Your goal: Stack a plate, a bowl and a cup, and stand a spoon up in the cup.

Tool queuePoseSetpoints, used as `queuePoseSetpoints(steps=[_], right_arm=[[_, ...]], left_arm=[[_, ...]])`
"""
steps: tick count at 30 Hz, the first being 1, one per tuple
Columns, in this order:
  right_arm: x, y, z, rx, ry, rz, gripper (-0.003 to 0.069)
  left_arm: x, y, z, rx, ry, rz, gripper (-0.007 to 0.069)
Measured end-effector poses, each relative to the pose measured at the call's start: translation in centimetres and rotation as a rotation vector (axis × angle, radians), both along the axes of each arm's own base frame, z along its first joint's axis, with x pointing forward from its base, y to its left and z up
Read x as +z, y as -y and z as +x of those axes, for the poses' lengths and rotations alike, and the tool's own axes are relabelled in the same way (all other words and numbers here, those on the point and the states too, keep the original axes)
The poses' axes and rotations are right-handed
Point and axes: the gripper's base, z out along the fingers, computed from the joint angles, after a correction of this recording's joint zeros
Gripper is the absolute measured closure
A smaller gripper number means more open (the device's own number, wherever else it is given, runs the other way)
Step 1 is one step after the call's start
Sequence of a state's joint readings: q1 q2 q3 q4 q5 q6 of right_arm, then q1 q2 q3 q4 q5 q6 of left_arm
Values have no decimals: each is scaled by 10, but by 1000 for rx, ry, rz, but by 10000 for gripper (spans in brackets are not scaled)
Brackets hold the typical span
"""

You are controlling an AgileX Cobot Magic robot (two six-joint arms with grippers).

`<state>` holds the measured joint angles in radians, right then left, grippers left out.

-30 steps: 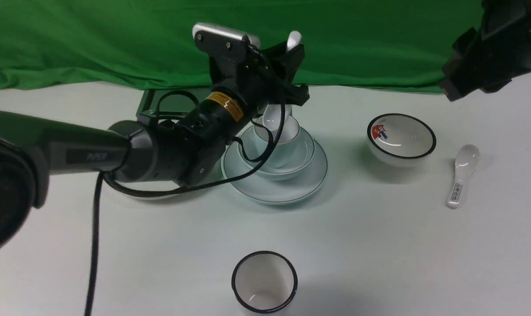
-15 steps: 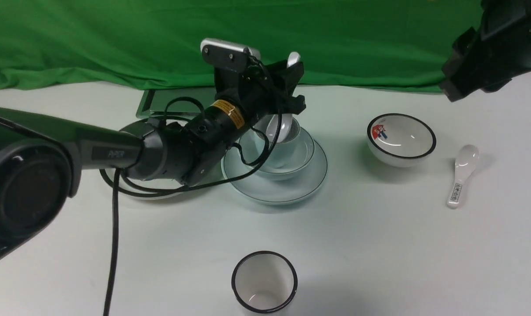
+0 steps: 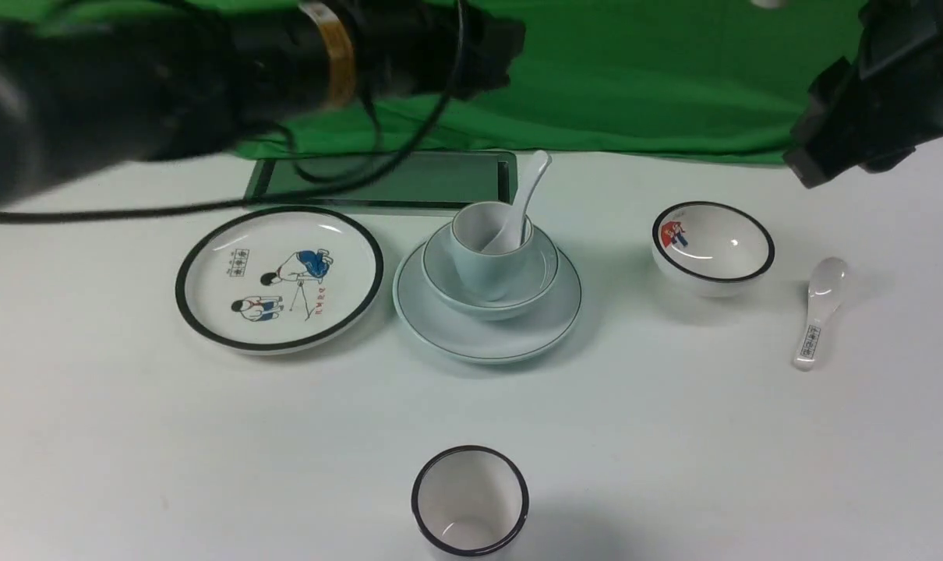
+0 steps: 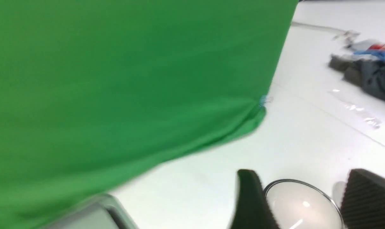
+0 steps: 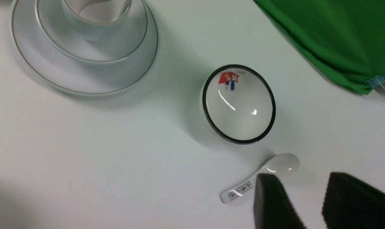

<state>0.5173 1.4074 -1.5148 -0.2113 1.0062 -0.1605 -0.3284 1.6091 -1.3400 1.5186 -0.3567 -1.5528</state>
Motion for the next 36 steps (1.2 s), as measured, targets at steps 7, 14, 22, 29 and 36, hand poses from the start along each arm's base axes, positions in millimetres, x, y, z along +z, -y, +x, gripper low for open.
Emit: queuePoseSetpoints(steps=[7,14,22,29,36], right_arm=[[24,10,-24,-25,67,110,504],[63,24,-64,29,230,308,648],[53,50,-120,100,454,452,647],[21,79,-177,166,704,578,641],[5,97,-209,195,822,610,634]], left_arm=[[87,-65,-118,-147,136,-89,634],[62,-111,-167,-38,97,-50,666],[38,-107,-199,-57,97,-23,662],[34,-98,-207,-174,77,-14,662],[32,-95,-212,-246,79,3,662]])
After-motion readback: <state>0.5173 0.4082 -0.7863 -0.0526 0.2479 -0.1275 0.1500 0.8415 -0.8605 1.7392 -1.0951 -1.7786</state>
